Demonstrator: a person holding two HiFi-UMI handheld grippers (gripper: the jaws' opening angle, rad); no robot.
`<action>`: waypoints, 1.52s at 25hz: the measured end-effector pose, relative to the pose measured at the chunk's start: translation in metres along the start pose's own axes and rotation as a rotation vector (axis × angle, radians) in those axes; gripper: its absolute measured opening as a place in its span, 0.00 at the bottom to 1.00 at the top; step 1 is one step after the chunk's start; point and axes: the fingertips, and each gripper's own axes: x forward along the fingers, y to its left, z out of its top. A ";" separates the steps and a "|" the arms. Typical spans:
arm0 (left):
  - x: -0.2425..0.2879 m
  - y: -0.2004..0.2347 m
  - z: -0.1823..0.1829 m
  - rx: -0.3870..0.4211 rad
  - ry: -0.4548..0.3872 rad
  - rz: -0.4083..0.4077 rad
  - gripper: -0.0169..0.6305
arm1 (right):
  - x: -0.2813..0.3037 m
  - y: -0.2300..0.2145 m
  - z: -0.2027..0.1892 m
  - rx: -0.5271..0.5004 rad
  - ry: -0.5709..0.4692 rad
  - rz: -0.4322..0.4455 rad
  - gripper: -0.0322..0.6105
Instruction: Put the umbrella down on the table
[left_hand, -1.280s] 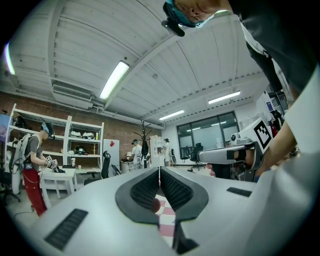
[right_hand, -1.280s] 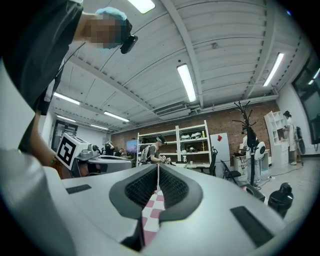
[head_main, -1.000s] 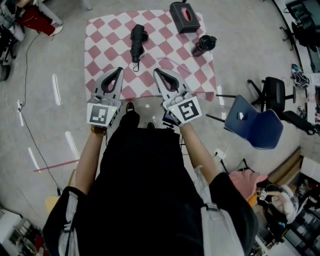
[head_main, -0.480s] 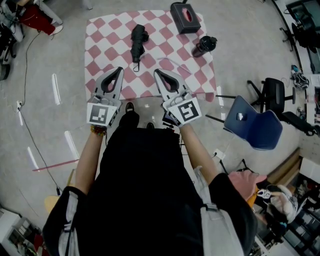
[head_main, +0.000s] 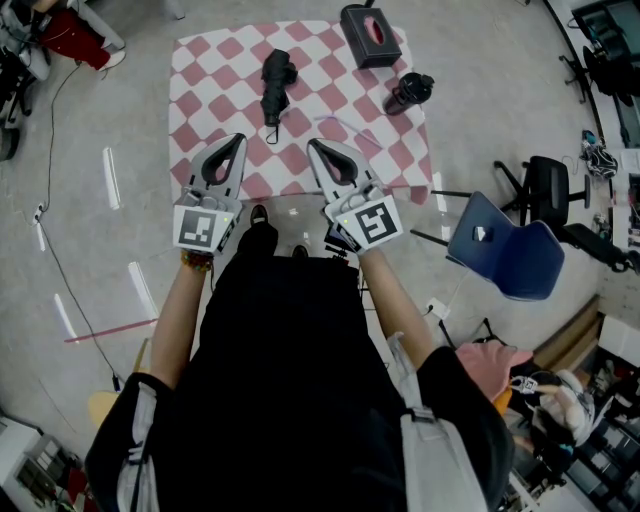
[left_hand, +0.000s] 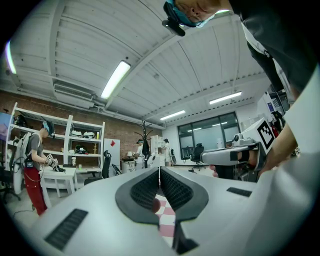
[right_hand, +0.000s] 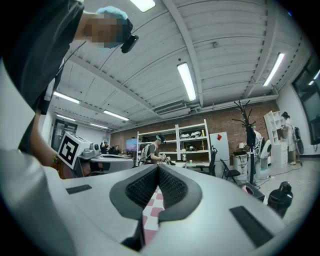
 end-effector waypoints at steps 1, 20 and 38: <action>0.000 0.000 0.000 -0.001 0.001 0.000 0.05 | 0.000 0.000 0.000 0.000 0.002 0.000 0.08; 0.000 0.003 -0.001 -0.010 -0.009 0.002 0.05 | 0.002 0.002 -0.005 -0.008 0.024 0.006 0.07; -0.005 0.022 -0.007 -0.028 -0.008 0.003 0.05 | 0.018 0.009 -0.019 -0.003 0.081 0.022 0.07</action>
